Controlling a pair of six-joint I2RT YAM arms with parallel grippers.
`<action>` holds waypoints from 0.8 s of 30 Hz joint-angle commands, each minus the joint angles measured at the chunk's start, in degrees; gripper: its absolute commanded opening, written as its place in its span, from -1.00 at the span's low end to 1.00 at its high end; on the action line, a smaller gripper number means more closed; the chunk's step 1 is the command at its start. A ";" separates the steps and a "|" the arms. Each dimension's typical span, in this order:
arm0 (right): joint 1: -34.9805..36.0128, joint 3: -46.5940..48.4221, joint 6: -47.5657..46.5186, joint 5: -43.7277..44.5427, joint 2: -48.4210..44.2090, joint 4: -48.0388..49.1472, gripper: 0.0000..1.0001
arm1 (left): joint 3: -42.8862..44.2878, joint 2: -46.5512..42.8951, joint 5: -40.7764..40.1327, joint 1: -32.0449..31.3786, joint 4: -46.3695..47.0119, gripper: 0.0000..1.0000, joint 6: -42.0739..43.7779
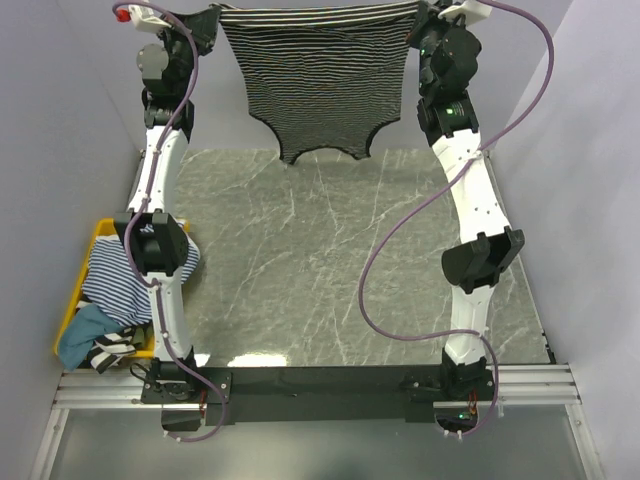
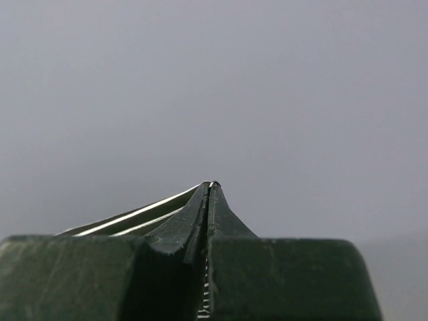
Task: Fold and stack the tank tops
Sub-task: Flatten the tank top out
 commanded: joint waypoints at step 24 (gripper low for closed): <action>20.81 -47.54 4.02 5.92 -66.58 -12.03 -1.00 | -58.91 -73.45 -5.02 -8.28 -4.93 -0.99 2.86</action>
